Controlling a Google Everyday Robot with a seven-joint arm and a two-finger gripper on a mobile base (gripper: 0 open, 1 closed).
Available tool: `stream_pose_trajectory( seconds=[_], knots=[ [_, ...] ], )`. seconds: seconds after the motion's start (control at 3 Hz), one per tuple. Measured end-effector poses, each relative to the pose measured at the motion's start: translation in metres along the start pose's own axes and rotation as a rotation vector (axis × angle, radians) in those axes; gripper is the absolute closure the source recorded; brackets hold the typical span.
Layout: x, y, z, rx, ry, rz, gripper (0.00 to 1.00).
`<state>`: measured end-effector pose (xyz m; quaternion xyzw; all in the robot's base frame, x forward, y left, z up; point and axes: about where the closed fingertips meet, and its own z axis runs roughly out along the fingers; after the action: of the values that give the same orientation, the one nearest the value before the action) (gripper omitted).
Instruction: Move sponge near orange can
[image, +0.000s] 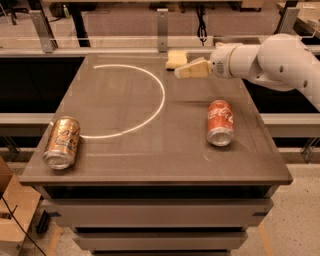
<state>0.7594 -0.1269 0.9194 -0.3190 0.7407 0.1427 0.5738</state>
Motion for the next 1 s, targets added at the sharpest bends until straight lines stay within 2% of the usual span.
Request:
stream_pose_trajectory(
  seconds=[0.33, 1.0],
  knots=[
    [0.011, -0.006, 0.018, -0.002, 0.019, 0.013, 0.00],
    [0.028, -0.009, 0.065, -0.043, 0.040, 0.058, 0.00]
  ],
)
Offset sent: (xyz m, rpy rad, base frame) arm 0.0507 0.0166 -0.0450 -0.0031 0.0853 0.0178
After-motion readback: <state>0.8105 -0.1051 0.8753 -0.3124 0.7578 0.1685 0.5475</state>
